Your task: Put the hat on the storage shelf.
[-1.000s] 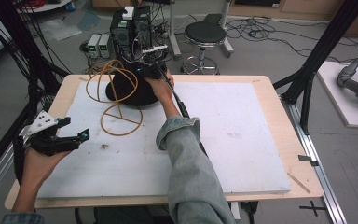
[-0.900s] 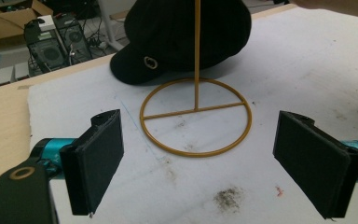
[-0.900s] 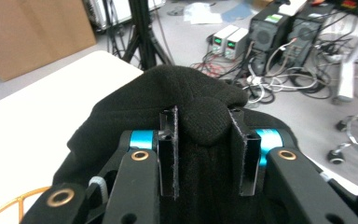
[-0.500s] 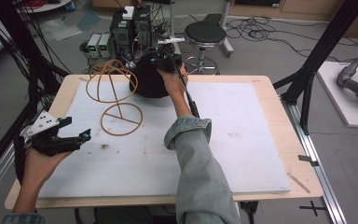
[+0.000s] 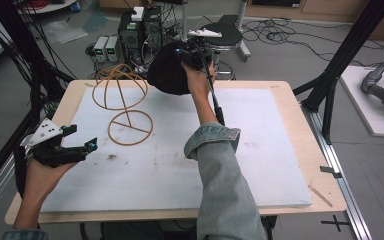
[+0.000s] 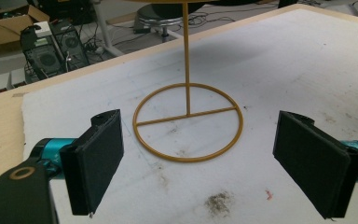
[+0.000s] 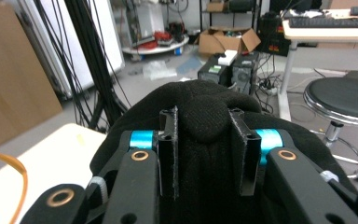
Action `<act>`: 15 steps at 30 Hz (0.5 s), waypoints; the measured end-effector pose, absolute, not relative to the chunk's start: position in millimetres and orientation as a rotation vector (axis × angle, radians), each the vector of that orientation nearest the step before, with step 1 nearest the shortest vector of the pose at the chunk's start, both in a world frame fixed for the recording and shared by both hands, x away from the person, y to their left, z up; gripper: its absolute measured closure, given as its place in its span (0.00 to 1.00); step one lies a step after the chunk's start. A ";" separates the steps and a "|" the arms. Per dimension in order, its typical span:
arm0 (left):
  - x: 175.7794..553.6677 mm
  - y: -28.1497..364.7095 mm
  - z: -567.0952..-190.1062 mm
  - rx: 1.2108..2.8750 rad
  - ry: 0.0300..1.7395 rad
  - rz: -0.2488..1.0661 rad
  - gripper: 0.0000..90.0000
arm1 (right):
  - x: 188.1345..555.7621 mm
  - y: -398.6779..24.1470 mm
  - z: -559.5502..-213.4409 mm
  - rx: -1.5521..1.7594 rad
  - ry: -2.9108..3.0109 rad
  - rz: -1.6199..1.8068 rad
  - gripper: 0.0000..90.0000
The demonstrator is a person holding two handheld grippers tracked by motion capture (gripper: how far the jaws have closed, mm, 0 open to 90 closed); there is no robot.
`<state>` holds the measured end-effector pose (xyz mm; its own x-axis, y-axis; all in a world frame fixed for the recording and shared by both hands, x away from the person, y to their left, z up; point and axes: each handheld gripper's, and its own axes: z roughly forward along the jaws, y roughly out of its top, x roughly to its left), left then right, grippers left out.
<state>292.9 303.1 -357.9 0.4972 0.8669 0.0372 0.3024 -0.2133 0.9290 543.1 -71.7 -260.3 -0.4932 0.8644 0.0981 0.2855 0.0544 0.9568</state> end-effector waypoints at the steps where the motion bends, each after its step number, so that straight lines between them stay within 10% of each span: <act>1: 292.8 303.1 -358.0 1.760 0.992 0.720 0.18 | 541.3 -73.8 -257.6 1.152 1.807 1.455 0.77; 15: 290.7 307.5 -351.5 1.736 0.985 0.738 0.18 | 515.4 -104.8 -220.8 1.177 1.621 1.599 0.78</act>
<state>290.7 307.5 -351.5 0.4881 0.8719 0.0396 0.2830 -0.2011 0.9378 515.4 -104.8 -220.8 -0.4498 0.8747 0.1803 0.1922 -0.1023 0.9760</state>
